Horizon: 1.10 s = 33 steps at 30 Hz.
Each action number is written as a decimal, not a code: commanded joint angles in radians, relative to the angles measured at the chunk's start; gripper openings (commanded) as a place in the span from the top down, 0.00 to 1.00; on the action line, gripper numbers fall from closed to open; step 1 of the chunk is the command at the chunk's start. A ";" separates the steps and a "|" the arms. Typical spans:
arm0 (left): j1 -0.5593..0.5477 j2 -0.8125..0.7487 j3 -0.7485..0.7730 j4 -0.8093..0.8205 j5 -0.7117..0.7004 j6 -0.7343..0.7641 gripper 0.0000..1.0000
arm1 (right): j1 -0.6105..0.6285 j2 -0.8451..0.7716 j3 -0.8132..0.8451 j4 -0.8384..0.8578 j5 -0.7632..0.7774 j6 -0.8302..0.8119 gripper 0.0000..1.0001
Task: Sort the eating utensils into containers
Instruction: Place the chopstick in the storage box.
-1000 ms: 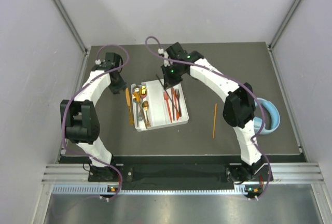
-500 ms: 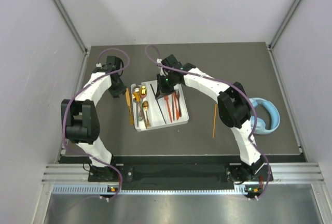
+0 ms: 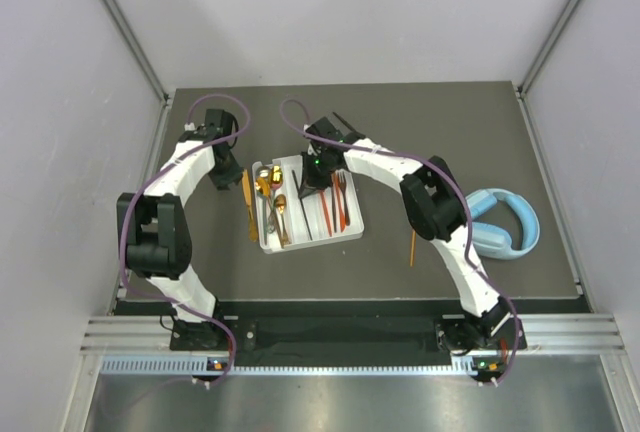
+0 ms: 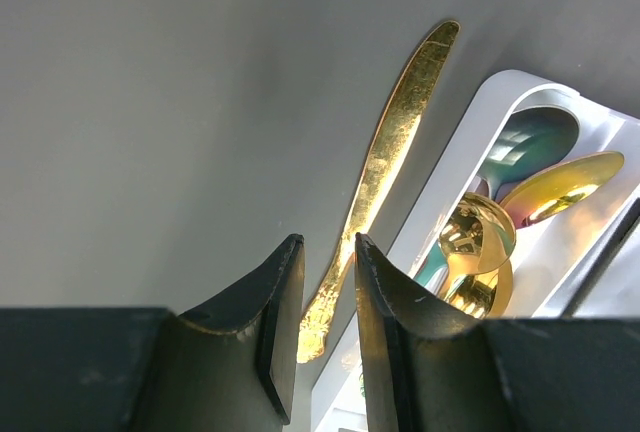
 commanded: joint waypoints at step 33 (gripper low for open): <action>-0.069 0.079 0.034 0.005 0.067 0.024 0.68 | -0.412 0.172 0.395 0.113 -0.015 -0.388 0.55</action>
